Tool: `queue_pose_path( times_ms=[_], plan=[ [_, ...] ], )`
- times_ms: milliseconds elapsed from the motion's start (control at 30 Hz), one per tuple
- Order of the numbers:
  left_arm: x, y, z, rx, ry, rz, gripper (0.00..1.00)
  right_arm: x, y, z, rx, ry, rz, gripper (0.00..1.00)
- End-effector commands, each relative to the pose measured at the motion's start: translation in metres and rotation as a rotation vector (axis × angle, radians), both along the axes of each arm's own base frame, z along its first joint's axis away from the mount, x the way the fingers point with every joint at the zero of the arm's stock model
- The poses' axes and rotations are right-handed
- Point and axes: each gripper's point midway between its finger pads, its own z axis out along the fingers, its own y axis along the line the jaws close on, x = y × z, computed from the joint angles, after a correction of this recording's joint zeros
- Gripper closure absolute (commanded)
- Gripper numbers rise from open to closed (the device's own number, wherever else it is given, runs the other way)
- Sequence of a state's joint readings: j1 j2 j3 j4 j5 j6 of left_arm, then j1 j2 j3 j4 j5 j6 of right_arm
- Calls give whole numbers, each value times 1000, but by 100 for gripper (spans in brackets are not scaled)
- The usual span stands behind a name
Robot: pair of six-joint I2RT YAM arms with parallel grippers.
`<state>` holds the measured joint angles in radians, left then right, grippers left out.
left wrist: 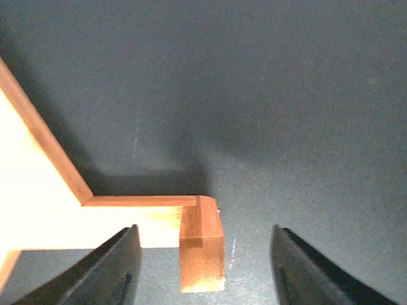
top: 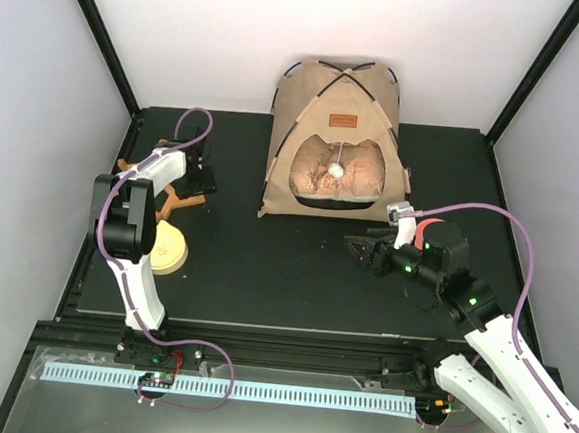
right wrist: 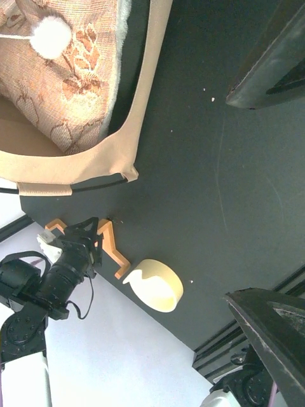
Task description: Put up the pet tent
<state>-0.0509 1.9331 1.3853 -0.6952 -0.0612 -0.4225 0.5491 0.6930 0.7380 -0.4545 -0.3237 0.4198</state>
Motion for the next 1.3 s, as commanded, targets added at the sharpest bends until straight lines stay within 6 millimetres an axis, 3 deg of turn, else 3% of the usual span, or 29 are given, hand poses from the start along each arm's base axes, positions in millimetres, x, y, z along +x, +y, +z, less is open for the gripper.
queue_pose_path(
  times_ms=[0, 133, 233, 400, 533, 667, 800, 1000, 1200, 1267],
  plan=[
    [8, -5, 0, -23, 19, -25, 52, -1, 0, -1, -8, -8, 8, 20],
    [9, -12, -6, -37, 46, -56, 76, -1, -2, -1, -14, -10, 3, 20],
    [9, -13, 12, 28, 8, -82, 90, -2, -3, -2, -15, -10, 0, 20],
    [11, -45, 57, -6, -94, -146, 92, -1, -1, -4, -12, -4, 3, 20],
    [-3, -80, 82, -77, -149, -178, 93, -1, -1, -4, -11, -1, 4, 20],
    [-36, -111, 96, -203, -228, -150, 95, -2, -2, -5, -13, -1, 2, 20],
    [-83, -140, 119, -262, -296, -165, 97, -3, -3, -7, -20, -1, 1, 20],
    [-163, -161, 137, -337, -339, -92, 98, -2, -5, -8, -29, -11, -6, 20],
    [-231, -222, 143, -654, -329, -29, 98, 1, -7, -9, -34, -8, -29, 20],
    [-243, -243, 142, -756, -330, 35, 98, 2, -11, -9, -41, -9, -51, 20]
  ],
)
